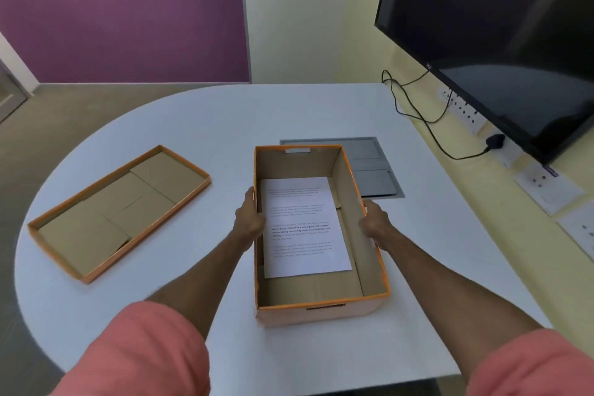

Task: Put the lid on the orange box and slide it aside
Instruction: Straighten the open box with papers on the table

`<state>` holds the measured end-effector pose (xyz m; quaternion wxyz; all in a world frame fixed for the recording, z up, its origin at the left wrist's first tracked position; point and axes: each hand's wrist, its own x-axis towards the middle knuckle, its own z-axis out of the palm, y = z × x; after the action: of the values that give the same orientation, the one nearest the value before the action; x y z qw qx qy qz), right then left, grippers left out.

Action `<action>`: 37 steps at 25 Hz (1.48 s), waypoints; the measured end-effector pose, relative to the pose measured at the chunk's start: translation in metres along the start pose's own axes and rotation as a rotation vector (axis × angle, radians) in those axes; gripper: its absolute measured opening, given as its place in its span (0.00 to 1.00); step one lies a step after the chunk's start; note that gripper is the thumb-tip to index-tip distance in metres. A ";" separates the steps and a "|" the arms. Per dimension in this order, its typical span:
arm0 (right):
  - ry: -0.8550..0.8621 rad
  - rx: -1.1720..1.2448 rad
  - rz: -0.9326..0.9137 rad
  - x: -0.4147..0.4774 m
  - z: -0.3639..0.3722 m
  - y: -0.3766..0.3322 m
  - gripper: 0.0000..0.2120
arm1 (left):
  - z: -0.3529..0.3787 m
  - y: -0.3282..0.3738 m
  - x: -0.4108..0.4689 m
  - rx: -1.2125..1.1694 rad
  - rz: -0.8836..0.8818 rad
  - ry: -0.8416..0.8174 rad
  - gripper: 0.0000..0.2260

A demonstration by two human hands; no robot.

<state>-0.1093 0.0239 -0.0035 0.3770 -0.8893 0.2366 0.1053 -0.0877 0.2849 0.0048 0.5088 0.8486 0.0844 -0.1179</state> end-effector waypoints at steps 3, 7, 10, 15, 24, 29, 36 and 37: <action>0.016 -0.031 0.016 -0.016 0.010 0.009 0.25 | -0.002 -0.014 -0.015 0.006 -0.018 -0.036 0.28; 0.033 -0.056 0.031 -0.027 0.018 0.017 0.23 | 0.001 -0.025 -0.026 0.006 -0.030 -0.038 0.28; 0.036 -0.075 0.036 -0.032 0.019 0.024 0.23 | 0.009 -0.028 -0.032 0.021 -0.043 -0.039 0.28; 0.018 -0.081 0.054 -0.037 0.020 0.038 0.24 | 0.023 -0.036 -0.040 0.036 -0.068 -0.050 0.28; -0.002 -0.074 0.044 -0.043 0.019 0.047 0.23 | 0.032 -0.043 -0.045 0.087 -0.059 -0.054 0.30; 0.045 -0.237 -0.011 -0.049 0.014 0.029 0.24 | 0.025 -0.035 -0.049 0.160 -0.032 -0.070 0.32; 0.225 -0.579 -0.371 -0.042 0.017 -0.018 0.29 | -0.017 -0.016 -0.044 0.484 0.123 0.032 0.28; 0.241 -0.623 -0.426 -0.041 0.020 -0.027 0.29 | -0.025 -0.013 -0.043 0.552 0.138 0.061 0.27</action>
<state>-0.1316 0.0688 0.0148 0.0722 -0.9962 0.0462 -0.0137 -0.1294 0.3125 0.0175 0.2627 0.9618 0.0064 -0.0761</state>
